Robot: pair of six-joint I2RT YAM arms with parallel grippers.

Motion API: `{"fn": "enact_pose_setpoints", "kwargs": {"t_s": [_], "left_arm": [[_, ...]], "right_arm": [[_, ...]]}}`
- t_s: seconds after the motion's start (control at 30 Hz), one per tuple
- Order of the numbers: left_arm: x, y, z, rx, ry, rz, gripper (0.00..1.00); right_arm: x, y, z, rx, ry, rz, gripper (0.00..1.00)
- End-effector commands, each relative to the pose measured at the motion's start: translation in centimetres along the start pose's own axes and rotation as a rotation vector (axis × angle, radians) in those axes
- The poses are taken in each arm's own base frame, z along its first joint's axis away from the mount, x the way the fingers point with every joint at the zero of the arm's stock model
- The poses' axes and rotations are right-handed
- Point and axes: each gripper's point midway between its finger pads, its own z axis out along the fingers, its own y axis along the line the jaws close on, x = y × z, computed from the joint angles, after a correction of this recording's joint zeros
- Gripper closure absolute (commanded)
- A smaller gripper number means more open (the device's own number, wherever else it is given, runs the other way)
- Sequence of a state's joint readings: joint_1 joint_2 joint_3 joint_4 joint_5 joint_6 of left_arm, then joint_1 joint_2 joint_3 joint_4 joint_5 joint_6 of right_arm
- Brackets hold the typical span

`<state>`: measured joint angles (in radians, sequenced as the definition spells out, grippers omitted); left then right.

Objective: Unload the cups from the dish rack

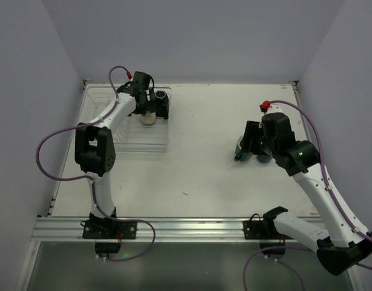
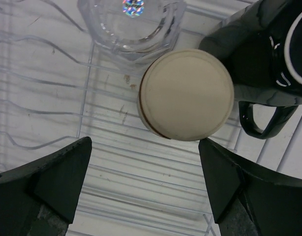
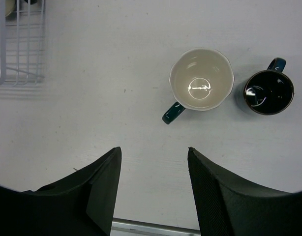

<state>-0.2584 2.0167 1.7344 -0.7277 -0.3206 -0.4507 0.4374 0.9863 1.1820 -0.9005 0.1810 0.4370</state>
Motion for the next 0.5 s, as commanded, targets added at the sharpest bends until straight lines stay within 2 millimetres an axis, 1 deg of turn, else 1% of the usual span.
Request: {"fn": "enact_pose_setpoints", "kwargs": {"t_s": [0.0, 0.03, 0.13, 0.17, 0.3, 0.33, 0.4, 0.47], "left_arm": [[-1.7, -1.4, 0.2, 0.065, -0.024, 0.007, 0.06], [-1.5, -2.1, 0.1, 0.105, -0.021, 0.007, 0.06], [-1.2, -3.0, -0.2, 0.170, -0.024, 0.007, 0.06], [-1.0, -3.1, -0.2, 0.180, -0.024, 0.008, 0.06], [-1.6, -3.1, -0.2, 0.180, -0.044, 0.013, 0.06], [-1.5, -3.1, 0.2, 0.170, -0.035, 0.017, 0.06], [-1.9, -3.2, 0.3, 0.169, -0.044, 0.015, 0.06], [-1.9, -3.4, 0.8, 0.163, -0.037, 0.021, 0.06]], "right_arm": [[-0.1, 1.0, 0.0, -0.048, -0.009, 0.008, 0.41], [0.0, 1.2, 0.1, -0.052, -0.004, 0.005, 0.41], [0.0, 1.3, 0.4, -0.057, -0.006, 0.002, 0.41], [0.1, 1.3, 0.4, -0.057, -0.006, 0.002, 0.41], [0.3, 1.5, 0.6, -0.065, 0.002, -0.003, 0.41], [0.2, 1.7, 0.5, -0.074, -0.004, -0.004, 0.41], [0.3, 1.7, 0.5, -0.075, -0.003, -0.006, 0.41], [0.4, 1.6, 0.5, -0.075, -0.002, -0.009, 0.41]]}}
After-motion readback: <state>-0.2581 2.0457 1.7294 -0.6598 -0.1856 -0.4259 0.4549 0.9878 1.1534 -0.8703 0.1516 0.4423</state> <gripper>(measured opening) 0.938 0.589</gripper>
